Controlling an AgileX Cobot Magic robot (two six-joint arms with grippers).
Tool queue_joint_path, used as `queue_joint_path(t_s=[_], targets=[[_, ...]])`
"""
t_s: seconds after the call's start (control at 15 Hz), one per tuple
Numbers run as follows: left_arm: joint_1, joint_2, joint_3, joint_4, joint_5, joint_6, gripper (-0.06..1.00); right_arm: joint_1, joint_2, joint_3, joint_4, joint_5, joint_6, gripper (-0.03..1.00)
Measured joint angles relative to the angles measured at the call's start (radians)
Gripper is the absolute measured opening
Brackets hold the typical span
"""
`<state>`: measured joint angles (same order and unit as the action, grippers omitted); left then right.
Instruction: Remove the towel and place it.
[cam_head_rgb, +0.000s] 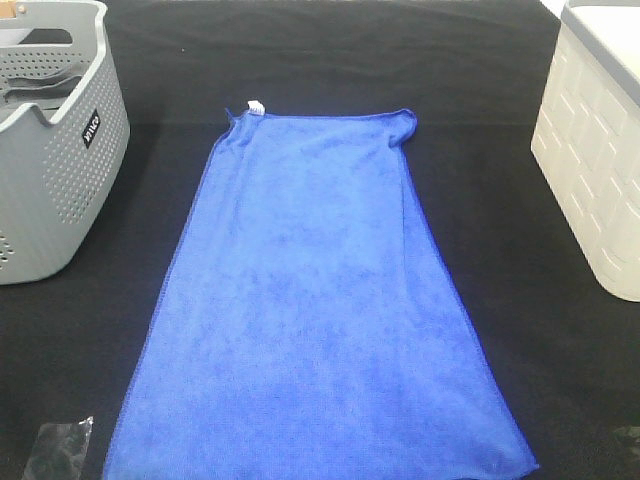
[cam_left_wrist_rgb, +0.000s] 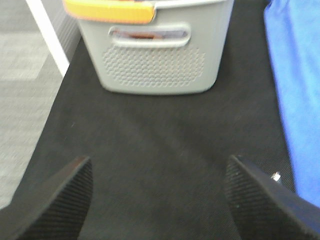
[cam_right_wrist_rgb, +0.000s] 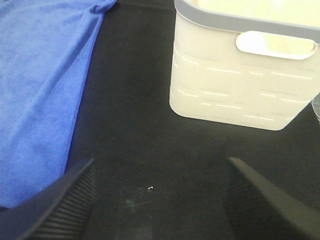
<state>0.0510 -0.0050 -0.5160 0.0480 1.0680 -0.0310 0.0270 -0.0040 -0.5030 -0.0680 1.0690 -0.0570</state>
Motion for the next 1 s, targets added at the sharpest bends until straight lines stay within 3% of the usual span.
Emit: queue_joint_path(t_s=[1.0], targets=[[-0.014, 0.000, 0.006, -0.019, -0.021, -0.003, 0.71, 0.000, 0.000, 0.000, 0.003, -0.006, 0.000, 0.71]])
